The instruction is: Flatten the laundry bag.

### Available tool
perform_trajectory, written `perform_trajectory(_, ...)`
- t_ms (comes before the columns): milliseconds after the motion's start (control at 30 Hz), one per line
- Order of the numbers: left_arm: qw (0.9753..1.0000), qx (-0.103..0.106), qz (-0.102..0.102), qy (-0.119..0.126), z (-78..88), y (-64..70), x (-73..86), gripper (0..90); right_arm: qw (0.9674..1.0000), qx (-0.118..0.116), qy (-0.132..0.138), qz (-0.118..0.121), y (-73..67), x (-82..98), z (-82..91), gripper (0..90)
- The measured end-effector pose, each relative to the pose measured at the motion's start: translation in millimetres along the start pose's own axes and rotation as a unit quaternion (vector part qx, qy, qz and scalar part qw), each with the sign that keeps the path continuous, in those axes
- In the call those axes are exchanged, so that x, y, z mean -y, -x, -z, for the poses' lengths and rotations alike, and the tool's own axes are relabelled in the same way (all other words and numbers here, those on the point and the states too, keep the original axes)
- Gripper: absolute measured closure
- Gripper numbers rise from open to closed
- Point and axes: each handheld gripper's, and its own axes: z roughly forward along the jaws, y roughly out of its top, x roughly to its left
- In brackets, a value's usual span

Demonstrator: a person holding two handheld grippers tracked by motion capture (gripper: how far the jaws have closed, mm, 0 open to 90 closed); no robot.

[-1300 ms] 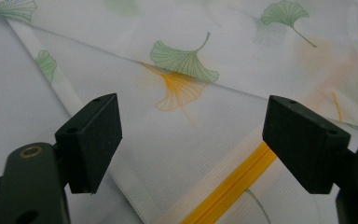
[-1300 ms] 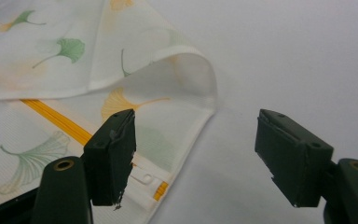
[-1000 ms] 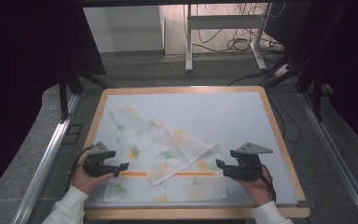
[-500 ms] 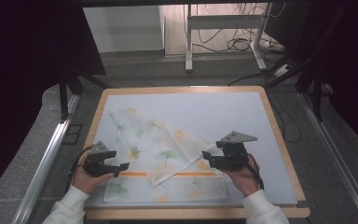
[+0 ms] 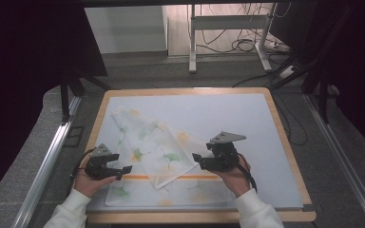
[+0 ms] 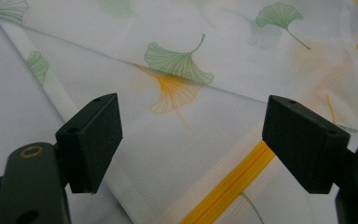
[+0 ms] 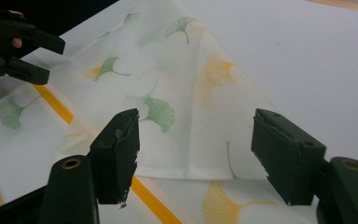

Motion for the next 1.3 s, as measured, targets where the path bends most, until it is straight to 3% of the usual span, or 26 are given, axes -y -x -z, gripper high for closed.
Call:
perform_trajectory(367,1.0000,0.000,0.000,0.001,0.8,-0.5,0.1,19.7,0.9996,-0.026,-0.002,0.011,-18.3,-9.7,-17.9,32.2)
perform_trajectory(900,1.0000,0.000,-0.003,0.001,0.9,-0.5,0.0,19.7,0.9987,-0.042,-0.021,0.017,-30.1,-1.9,-34.1,32.2)
perform_trajectory(1300,1.0000,0.000,-0.006,0.001,0.4,0.3,-0.5,19.7,0.9963,-0.061,-0.045,0.042,-51.6,3.6,-51.1,33.2)
